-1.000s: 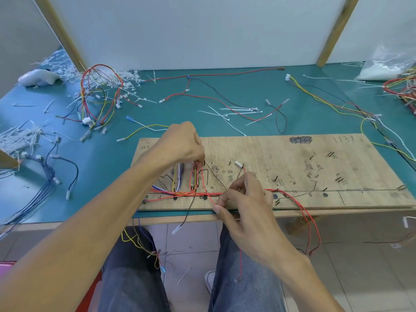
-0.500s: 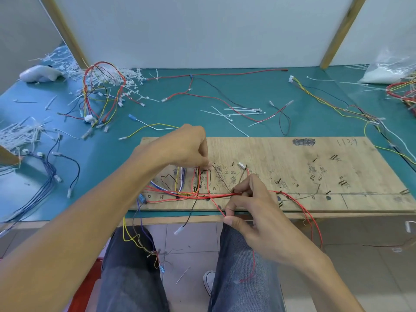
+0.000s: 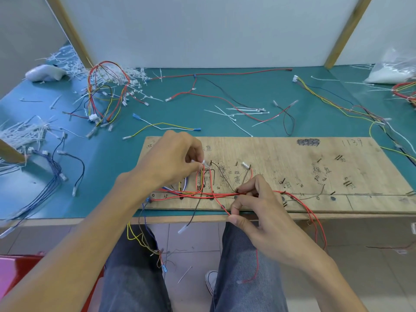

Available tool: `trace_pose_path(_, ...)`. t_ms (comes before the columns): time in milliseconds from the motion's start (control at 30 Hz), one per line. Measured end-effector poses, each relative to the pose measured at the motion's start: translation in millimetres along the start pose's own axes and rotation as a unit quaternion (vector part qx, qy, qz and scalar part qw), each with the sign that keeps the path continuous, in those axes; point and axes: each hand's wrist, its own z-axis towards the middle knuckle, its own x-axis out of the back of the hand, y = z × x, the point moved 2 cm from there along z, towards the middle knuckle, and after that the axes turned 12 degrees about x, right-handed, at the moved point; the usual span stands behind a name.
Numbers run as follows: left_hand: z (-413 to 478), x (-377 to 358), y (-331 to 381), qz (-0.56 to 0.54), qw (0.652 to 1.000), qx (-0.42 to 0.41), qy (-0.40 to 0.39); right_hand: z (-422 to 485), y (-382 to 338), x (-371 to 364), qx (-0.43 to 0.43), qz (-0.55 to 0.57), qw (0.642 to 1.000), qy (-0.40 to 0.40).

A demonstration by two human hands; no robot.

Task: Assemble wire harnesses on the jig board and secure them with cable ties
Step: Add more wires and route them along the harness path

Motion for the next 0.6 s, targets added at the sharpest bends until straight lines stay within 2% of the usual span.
trace_pose_path(133, -5.6, -6.0, 2.1, -0.051, 0.999, -0.014, 0.005, -0.1, 0.0, 0.2, -0.002, 0.005, 1.0, 0.0)
trace_pose_path(367, -11.5, -12.0, 2.3, -0.066, 0.995, 0.061, 0.041, -0.3, 1.0, 0.7, -0.009, 0.005, 1.0, -0.005)
trace_pose_path(600, -19.3, -12.8, 10.3, 0.015, 0.997, -0.017, 0.08, -0.7, 0.9, -0.5, -0.003, 0.007, 1.0, 0.004)
